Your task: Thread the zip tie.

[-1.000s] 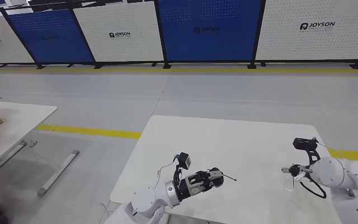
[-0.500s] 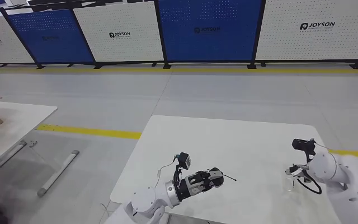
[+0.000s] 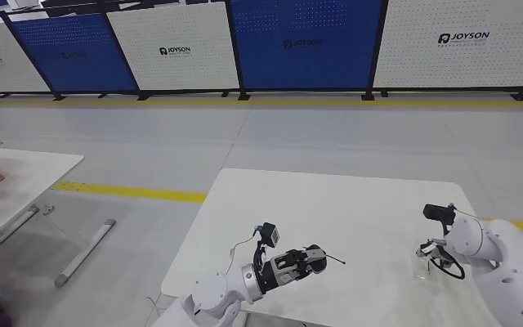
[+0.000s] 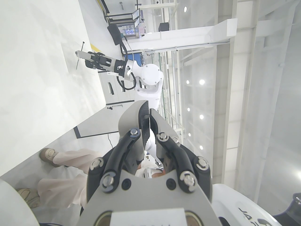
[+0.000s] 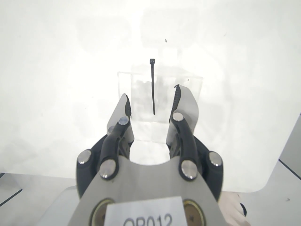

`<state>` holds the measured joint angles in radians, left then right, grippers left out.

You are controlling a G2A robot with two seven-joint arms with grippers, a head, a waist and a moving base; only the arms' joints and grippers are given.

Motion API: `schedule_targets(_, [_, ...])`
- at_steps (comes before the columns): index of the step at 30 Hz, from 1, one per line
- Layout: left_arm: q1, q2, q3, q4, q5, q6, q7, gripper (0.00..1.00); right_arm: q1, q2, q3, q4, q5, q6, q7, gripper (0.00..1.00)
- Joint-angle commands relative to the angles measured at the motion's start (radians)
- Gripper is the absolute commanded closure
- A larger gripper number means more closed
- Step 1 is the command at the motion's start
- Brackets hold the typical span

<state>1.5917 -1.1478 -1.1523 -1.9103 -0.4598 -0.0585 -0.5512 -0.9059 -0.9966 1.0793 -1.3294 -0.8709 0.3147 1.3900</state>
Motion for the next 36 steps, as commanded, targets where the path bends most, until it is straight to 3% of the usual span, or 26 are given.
schedule_targets(1, [0.0, 0.0, 0.0, 0.0, 0.0, 0.0, 0.0, 1.0, 0.012, -0.001, -0.013, 0.018, 0.007, 0.0, 0.0, 0.64])
schedule_targets(9, [0.0, 0.0, 0.0, 0.0, 0.0, 0.0, 0.0, 1.0, 0.056, -0.002, -0.06, 0.076, 0.026, 0.002, 0.0, 0.72])
schedule_targets(14, [0.0, 0.0, 0.0, 0.0, 0.0, 0.0, 0.0, 1.0, 0.074, -0.002, -0.086, 0.102, 0.034, 0.005, 0.0, 0.72])
schedule_targets(15, [0.0, 0.0, 0.0, 0.0, 0.0, 0.0, 0.0, 1.0, 0.078, -0.002, -0.091, 0.105, 0.036, 0.006, 0.0, 0.76])
schedule_targets(18, [0.0, 0.0, 0.0, 0.0, 0.0, 0.0, 0.0, 1.0, 0.088, -0.002, -0.105, 0.112, 0.039, 0.012, 0.0, 1.0])
schedule_targets(26, [0.0, 0.0, 0.0, 0.0, 0.0, 0.0, 0.0, 1.0, 0.093, 0.005, -0.13, 0.091, 0.034, 0.025, 0.0, 1.0])
schedule_targets(31, [0.0, 0.0, 0.0, 0.0, 0.0, 0.0, 0.0, 1.0, 0.066, 0.02, -0.099, 0.021, 0.026, 0.025, 0.0, 1.0])
schedule_targets(36, [0.0, 0.0, 0.0, 0.0, 0.0, 0.0, 0.0, 1.0, -0.025, 0.042, -0.009, -0.122, -0.009, 0.025, 0.0, 1.0])
